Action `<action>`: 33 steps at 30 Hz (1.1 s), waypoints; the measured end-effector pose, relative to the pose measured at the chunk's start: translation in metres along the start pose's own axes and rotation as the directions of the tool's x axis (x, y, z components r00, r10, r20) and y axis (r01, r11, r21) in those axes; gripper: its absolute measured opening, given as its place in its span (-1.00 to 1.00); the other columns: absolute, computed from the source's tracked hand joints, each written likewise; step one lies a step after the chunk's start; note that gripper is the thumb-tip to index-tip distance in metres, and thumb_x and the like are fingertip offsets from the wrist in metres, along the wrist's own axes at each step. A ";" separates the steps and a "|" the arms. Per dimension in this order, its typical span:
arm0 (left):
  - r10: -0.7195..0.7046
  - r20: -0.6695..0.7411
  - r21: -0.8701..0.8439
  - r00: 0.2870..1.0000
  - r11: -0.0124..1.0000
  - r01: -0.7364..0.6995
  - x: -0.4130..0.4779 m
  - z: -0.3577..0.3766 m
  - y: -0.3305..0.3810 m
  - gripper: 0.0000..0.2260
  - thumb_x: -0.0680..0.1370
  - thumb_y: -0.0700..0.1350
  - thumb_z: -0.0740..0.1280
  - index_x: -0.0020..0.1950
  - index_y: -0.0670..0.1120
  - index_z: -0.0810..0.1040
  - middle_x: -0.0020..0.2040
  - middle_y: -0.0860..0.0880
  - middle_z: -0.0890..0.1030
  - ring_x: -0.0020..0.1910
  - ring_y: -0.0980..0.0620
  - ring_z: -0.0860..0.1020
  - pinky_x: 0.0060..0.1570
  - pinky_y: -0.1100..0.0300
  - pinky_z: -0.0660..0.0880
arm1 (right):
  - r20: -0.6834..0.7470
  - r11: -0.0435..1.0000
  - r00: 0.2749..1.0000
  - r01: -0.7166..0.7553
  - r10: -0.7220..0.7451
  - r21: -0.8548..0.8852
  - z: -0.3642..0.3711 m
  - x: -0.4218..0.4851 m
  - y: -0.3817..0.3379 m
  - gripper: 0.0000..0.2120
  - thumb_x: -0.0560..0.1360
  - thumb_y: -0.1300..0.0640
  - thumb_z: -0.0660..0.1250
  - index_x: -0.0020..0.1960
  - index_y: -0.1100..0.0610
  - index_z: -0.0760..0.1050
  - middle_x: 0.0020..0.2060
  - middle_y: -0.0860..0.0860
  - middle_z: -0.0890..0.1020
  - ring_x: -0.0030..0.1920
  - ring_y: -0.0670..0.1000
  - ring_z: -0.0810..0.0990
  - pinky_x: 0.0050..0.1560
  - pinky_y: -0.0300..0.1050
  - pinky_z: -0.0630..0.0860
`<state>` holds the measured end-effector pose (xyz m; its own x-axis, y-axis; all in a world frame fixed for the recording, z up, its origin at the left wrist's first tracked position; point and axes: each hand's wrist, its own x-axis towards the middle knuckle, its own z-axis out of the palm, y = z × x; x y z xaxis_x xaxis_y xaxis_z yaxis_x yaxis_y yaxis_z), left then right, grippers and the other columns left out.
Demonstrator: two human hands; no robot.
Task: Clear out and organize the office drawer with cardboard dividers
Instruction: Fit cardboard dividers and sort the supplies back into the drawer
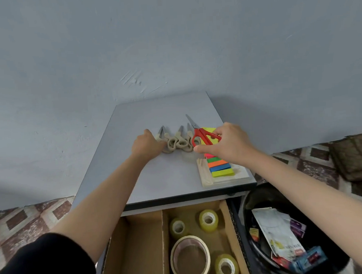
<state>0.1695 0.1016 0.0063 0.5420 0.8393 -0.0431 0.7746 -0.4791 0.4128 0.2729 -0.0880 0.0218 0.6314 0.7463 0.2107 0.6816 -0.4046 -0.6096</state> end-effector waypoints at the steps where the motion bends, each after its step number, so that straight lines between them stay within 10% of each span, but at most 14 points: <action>1: 0.001 -0.008 0.010 1.000 1.000 -0.001 0.001 0.001 0.000 -0.45 0.51 0.06 0.31 0.36 -0.24 0.27 0.23 -0.23 0.46 0.21 -0.21 0.45 0.08 0.04 0.42 | -0.002 1.000 1.000 0.003 -0.003 0.002 0.001 0.000 0.002 -0.40 0.29 -0.27 0.43 -0.17 0.32 0.56 -0.27 0.08 0.53 -0.27 0.04 0.50 -0.26 -0.10 0.45; 17: -0.050 -0.055 -0.168 0.997 0.985 0.040 -0.021 -0.015 -0.011 -0.44 0.52 0.01 0.36 0.38 -0.25 0.26 0.27 -0.23 0.44 0.24 -0.19 0.42 0.15 0.03 0.44 | -0.018 0.999 1.000 -0.015 0.015 0.028 -0.014 -0.025 -0.003 -0.53 0.34 -0.25 0.41 -0.16 0.18 0.58 -0.29 -0.02 0.48 -0.25 -0.09 0.47 -0.31 -0.29 0.35; 21: -0.060 -0.036 -0.330 0.998 0.943 0.045 -0.063 -0.033 -0.032 -0.59 0.49 0.00 0.40 0.16 -0.27 0.47 -0.01 -0.16 0.52 -0.12 -0.04 0.49 -0.21 0.18 0.42 | -0.032 0.992 0.999 -0.023 0.027 0.122 -0.020 -0.049 -0.025 -0.58 0.35 -0.20 0.43 -0.22 0.19 0.57 -0.45 -0.05 0.42 -0.41 -0.10 0.39 -0.41 -0.29 0.28; 24: -0.020 0.045 -0.488 0.999 0.872 0.040 -0.102 -0.046 -0.049 -0.71 0.45 -0.05 0.45 0.02 -0.26 0.60 -0.10 -0.12 0.59 -0.11 -0.03 0.54 -0.08 0.15 0.49 | -0.036 0.966 0.997 -0.053 0.064 0.253 -0.017 -0.073 -0.035 -0.53 0.34 -0.15 0.45 -0.21 0.31 0.61 -0.52 -0.01 0.38 -0.47 -0.06 0.30 -0.40 -0.21 0.19; 33: 0.103 0.224 -0.400 0.969 0.917 -0.005 -0.226 -0.036 -0.107 -0.51 0.40 0.01 0.47 0.28 -0.13 0.50 0.04 0.03 0.54 0.00 0.11 0.50 -0.10 0.33 0.40 | 0.167 0.958 0.984 -0.107 0.063 0.268 0.043 -0.180 -0.037 -0.65 0.37 -0.12 0.43 -0.14 0.19 0.64 -0.37 0.00 0.49 -0.31 -0.06 0.44 -0.33 -0.37 0.34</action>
<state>-0.0472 -0.0274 0.0051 0.6778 0.7067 -0.2030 0.5771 -0.3402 0.7424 0.1185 -0.1845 -0.0259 0.6027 0.7969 0.0415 0.4864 -0.3257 -0.8108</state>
